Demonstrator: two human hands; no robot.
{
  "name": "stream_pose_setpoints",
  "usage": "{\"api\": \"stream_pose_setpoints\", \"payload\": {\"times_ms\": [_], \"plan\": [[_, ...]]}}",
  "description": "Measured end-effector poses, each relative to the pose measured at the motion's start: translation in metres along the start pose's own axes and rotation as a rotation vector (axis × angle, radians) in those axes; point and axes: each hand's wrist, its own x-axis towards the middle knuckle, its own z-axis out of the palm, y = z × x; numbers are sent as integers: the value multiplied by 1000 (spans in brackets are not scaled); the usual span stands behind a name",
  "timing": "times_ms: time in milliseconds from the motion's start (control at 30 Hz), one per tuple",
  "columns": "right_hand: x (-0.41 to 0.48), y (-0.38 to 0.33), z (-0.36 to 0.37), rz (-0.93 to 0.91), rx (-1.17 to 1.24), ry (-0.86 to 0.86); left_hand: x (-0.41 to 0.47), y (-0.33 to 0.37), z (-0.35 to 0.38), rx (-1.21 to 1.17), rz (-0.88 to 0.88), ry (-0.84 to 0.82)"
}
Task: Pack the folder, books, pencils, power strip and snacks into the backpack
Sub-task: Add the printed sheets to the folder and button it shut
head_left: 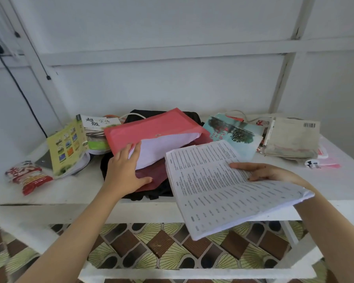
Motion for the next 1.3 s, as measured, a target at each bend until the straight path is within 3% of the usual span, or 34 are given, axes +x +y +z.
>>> {"api": "stream_pose_setpoints", "payload": {"times_ms": [233, 367, 467, 567, 867, 1033, 1300], "plan": [[15, -14, 26, -131, 77, 99, 0, 13, 0, -6, -1, 49], [31, -13, 32, -184, -4, 178, -3, 17, -3, -22, 33, 58], [40, -11, 33, -196, 107, 250, -4, 15, -5, -47, 31, 28], [37, -10, 34, -166, 13, 214, -4, 8, -5, -79, 18, 24], [14, -24, 9, -64, -185, -183, 1, 4, -8, -66, 3, 9], [20, -28, -1, -42, -179, -193, 4, 6, -7, -61, 12, 6], [34, -27, 30, -139, -46, 236, 3, 5, -6, -110, 33, 3]]}}
